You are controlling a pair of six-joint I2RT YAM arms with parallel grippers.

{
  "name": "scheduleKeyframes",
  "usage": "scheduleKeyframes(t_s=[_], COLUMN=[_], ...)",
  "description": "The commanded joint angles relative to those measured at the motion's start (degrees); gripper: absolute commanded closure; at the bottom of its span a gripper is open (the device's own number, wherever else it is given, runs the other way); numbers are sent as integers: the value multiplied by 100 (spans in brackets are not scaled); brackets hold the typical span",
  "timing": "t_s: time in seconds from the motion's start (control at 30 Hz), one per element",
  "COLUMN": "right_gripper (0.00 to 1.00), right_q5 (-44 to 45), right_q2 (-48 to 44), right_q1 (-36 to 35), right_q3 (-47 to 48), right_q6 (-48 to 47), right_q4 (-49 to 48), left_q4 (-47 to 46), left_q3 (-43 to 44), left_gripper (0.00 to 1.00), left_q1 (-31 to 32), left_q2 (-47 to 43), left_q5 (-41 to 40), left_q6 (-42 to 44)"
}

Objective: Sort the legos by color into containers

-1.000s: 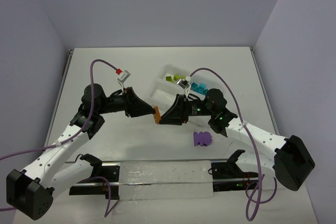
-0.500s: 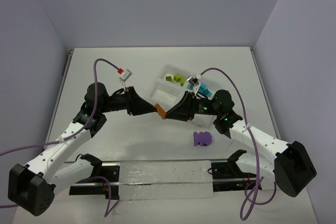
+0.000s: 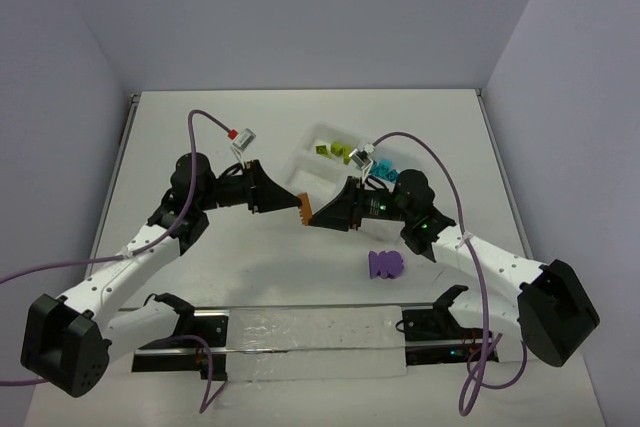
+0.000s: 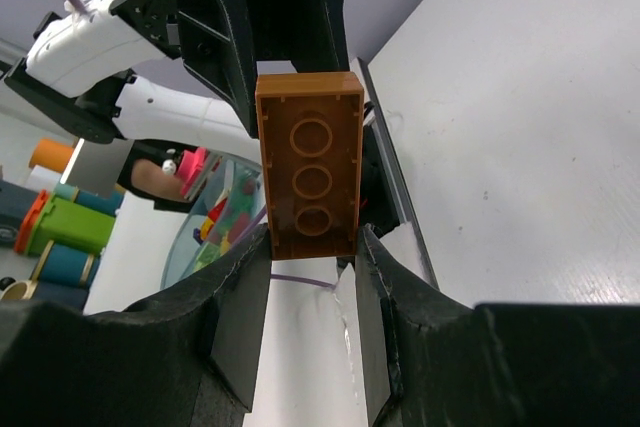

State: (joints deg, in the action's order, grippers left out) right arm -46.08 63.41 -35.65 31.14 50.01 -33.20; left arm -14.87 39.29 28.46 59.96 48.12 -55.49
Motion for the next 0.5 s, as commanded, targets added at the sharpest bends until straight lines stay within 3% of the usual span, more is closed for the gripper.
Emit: scheduleKeyframes(t_s=[0.0, 0.2, 0.4, 0.47], right_gripper=[100, 100, 100, 100], right_q5=[336, 407, 423, 388], right_q2=[189, 224, 199, 206], right_q1=[-100, -108, -100, -108], right_q3=[125, 94, 76, 49], right_q6=[-62, 18, 93, 145], right_q4=[-181, -292, -384, -463], left_q4=[-508, -394, -501, -529], left_q3=[114, 167, 122, 104], left_gripper=[100, 76, 68, 54], left_q1=[11, 11, 11, 11], left_q2=[7, 157, 166, 182], left_q5=[-14, 75, 164, 200], left_q6=[-235, -234, -252, -255])
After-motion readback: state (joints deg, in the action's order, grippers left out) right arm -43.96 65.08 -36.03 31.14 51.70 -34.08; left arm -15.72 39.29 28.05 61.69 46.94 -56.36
